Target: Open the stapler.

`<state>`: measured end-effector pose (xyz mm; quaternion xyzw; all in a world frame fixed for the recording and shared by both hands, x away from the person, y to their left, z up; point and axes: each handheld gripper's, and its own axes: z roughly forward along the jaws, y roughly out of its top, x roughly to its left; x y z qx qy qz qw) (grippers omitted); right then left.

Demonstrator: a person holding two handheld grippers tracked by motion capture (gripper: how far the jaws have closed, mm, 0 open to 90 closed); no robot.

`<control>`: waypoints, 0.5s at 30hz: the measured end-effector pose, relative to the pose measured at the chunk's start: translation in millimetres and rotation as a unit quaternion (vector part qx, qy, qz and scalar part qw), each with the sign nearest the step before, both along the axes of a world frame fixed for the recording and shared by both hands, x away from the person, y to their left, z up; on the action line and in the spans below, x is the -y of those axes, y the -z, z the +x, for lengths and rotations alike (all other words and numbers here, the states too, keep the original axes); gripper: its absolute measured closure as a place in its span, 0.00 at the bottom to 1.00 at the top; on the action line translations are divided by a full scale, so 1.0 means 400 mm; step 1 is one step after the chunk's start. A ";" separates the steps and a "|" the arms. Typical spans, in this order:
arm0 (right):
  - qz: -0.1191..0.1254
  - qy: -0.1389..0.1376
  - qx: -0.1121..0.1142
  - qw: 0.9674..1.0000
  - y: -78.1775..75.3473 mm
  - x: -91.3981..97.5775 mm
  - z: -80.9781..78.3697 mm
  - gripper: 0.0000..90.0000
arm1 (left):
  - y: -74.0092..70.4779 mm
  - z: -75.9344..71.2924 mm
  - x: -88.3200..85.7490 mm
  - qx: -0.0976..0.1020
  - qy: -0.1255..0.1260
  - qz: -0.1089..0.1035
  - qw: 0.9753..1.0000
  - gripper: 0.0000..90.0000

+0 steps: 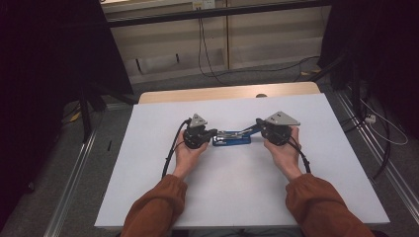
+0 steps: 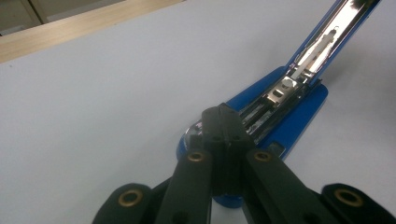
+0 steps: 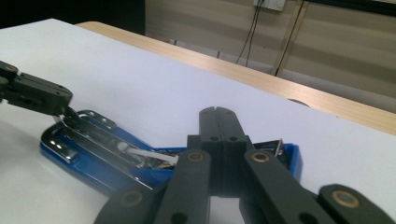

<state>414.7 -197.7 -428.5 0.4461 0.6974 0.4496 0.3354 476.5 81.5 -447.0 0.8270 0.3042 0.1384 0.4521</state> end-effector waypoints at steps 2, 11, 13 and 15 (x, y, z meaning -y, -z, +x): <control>0.001 0.001 -0.002 1.000 0.005 0.012 -0.001 1.00 | 0.001 0.000 0.000 -0.002 0.000 -0.002 1.000 1.00; 0.007 -0.008 -0.008 1.000 0.015 0.030 -0.005 1.00 | 0.000 0.000 0.000 0.000 0.001 0.000 1.000 1.00; 0.005 -0.008 -0.012 1.000 0.022 0.036 -0.006 1.00 | 0.000 0.001 -0.001 0.001 0.002 0.000 1.000 1.00; 0.006 -0.006 -0.016 1.000 0.026 0.042 -0.006 1.00 | 0.000 0.001 -0.001 0.000 0.002 0.000 1.000 1.00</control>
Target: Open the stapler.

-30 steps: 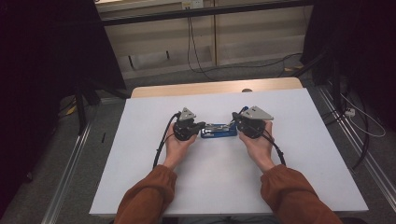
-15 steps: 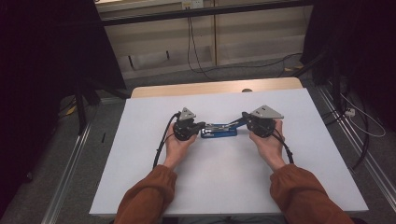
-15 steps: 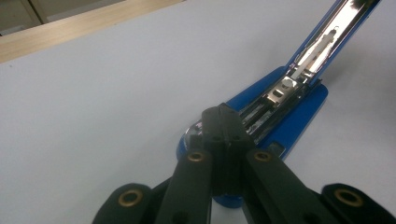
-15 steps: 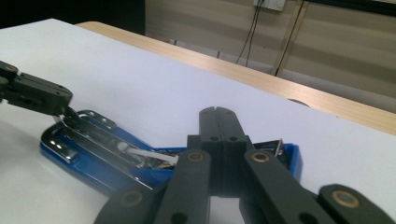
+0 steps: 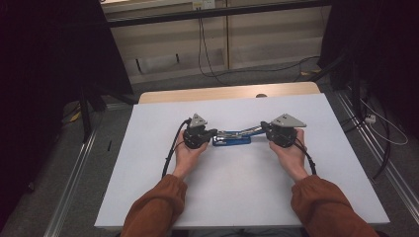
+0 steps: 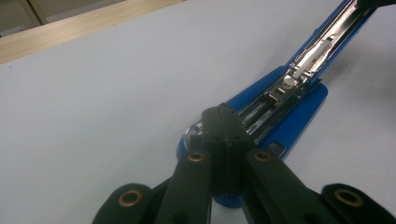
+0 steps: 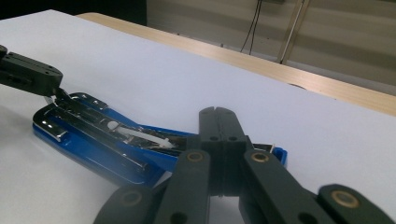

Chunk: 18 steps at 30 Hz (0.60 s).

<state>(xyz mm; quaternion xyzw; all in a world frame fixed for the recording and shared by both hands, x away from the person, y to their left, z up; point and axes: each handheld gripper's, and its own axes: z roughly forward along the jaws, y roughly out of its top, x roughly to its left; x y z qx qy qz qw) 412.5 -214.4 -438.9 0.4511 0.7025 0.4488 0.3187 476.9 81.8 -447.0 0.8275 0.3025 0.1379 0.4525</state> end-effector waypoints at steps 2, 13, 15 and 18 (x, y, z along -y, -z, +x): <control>0.003 0.002 -0.003 1.000 0.004 0.005 0.001 1.00 | 0.000 0.000 0.000 -0.001 -0.001 -0.001 1.000 1.00; 0.001 0.001 -0.012 1.000 0.012 0.011 0.005 1.00 | 0.001 -0.001 0.000 -0.003 -0.001 -0.004 1.000 1.00; -0.002 -0.001 -0.018 1.000 0.017 0.011 0.007 1.00 | 0.001 -0.001 0.000 -0.002 -0.001 -0.002 1.000 1.00; -0.006 -0.001 -0.021 1.000 0.023 0.010 0.008 1.00 | 0.002 -0.001 0.000 -0.003 -0.002 -0.005 1.000 1.00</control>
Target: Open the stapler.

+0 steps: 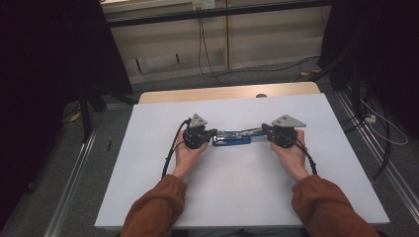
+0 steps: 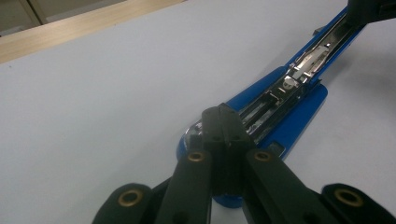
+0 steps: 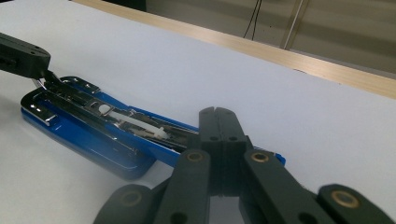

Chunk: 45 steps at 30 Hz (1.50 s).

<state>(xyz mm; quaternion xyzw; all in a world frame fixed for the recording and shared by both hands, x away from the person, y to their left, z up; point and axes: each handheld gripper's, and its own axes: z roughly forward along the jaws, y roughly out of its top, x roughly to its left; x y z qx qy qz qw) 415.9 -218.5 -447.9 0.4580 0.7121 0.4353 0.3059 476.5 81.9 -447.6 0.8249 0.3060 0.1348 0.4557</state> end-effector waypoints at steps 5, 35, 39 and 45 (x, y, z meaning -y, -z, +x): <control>-0.004 0.001 -0.008 1.000 0.005 0.004 0.002 1.00 | 0.000 0.001 -0.001 0.002 0.002 0.002 1.000 1.00; 0.044 0.000 -0.009 0.999 -0.005 0.016 -0.001 0.72 | -0.016 -0.001 -0.006 0.011 0.004 -0.005 1.000 1.00; 0.053 0.002 -0.007 0.999 -0.010 0.022 -0.003 0.62 | -0.016 0.002 -0.012 0.000 0.003 -0.019 1.000 1.00; 0.059 -0.008 -0.008 0.998 -0.011 0.027 -0.003 0.52 | -0.022 0.000 -0.019 0.002 -0.004 -0.021 1.000 0.92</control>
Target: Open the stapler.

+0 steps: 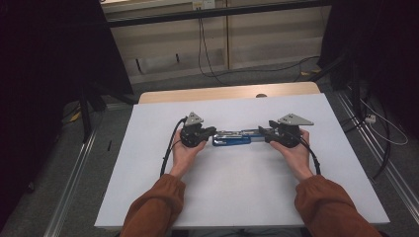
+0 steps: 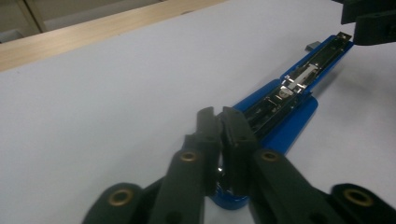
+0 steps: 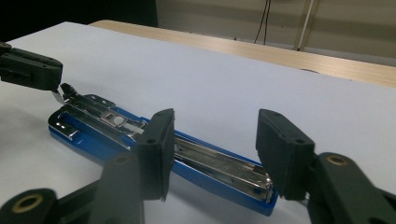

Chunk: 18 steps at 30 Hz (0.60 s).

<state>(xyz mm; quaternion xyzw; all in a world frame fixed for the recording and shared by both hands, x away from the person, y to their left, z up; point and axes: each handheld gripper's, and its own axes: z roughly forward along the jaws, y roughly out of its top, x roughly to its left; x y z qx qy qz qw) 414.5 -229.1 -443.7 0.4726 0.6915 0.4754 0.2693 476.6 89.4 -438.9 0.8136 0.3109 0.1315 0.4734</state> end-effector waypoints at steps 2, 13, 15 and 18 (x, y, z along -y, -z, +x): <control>0.002 -0.002 0.001 1.000 -0.001 0.000 0.000 0.48 | -0.005 -0.004 0.000 0.004 0.000 -0.002 1.000 0.90; 0.004 0.015 0.006 1.000 -0.009 0.010 0.002 0.13 | -0.022 -0.028 -0.016 0.014 -0.040 -0.008 0.999 0.50; 0.009 0.013 0.004 1.000 -0.009 0.009 0.001 0.12 | -0.027 -0.030 -0.024 0.013 -0.046 -0.007 0.999 0.43; 0.009 0.005 0.003 1.000 -0.010 0.008 0.000 0.08 | -0.033 -0.035 -0.033 0.011 -0.059 0.002 0.998 0.26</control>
